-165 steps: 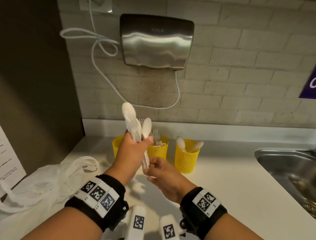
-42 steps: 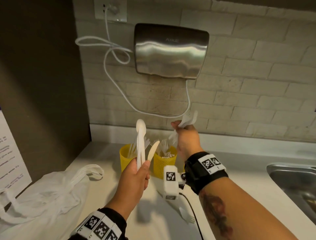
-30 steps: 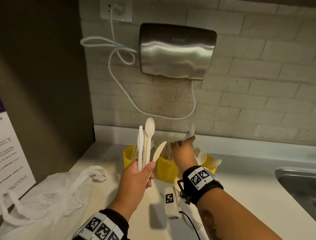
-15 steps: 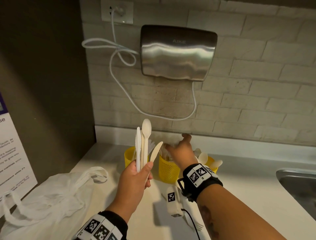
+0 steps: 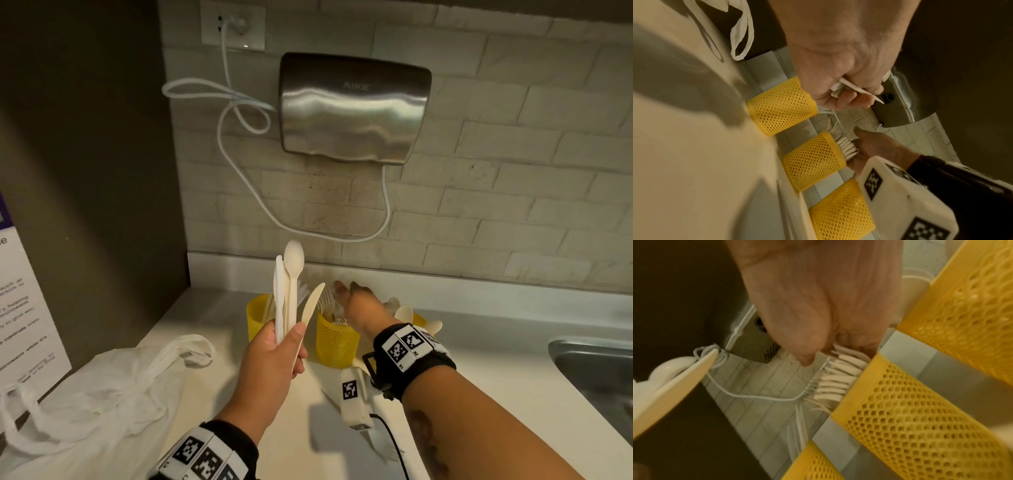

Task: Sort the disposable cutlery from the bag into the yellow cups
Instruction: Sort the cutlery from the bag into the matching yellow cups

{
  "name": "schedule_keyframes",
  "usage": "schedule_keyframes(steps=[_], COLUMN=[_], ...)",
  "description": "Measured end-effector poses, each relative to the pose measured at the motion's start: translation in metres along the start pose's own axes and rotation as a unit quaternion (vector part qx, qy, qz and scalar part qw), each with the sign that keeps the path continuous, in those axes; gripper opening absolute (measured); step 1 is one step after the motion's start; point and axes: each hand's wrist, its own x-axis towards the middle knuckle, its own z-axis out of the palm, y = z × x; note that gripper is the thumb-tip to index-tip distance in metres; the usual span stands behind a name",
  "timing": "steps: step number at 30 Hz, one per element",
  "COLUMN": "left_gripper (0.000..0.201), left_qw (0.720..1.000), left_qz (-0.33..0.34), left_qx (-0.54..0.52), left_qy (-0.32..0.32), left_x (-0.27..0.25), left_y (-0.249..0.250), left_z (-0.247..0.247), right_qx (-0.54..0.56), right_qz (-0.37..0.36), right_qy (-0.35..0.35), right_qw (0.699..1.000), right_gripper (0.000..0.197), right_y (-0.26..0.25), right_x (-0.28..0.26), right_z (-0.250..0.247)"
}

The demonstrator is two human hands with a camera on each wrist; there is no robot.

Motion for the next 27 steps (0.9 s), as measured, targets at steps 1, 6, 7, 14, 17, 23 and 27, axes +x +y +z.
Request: schedule_keyframes(steps=[1, 6, 7, 14, 17, 23, 27], left_gripper=[0.022, 0.023, 0.024, 0.030, 0.030, 0.017, 0.014], left_qw=[1.000, 1.000, 1.000, 0.997, 0.994, 0.995, 0.999], left_qz=[0.000, -0.002, -0.002, -0.035, -0.039, -0.023, -0.011], left_qx=[-0.001, -0.017, -0.023, -0.055, -0.078, -0.081, -0.038], left_qy=[-0.003, -0.004, -0.002, -0.046, -0.064, -0.060, -0.032], left_x=[0.000, 0.000, 0.000, -0.010, -0.016, -0.018, -0.014], left_y=[0.001, 0.008, 0.010, 0.019, 0.023, 0.027, 0.018], left_z=[0.001, 0.004, 0.005, 0.017, 0.017, 0.018, 0.019], right_qx=[-0.022, 0.219, 0.297, 0.609, 0.669, 0.717, 0.740], right_qz=[0.004, -0.056, -0.071, -0.081, -0.056, -0.042, -0.042], right_qy=[-0.012, 0.206, 0.203, -0.098, -0.114, -0.132, -0.075], right_qw=[1.000, 0.952, 0.930, 0.783, 0.732, 0.684, 0.667], right_gripper=[0.054, 0.058, 0.052, 0.035, 0.028, 0.029, 0.026], right_y=[-0.003, -0.018, -0.021, -0.036, -0.033, -0.026, -0.023], right_x=[-0.004, -0.036, -0.046, -0.091, -0.094, -0.098, -0.096], right_z=[-0.004, -0.019, -0.016, 0.016, 0.009, 0.005, 0.011])
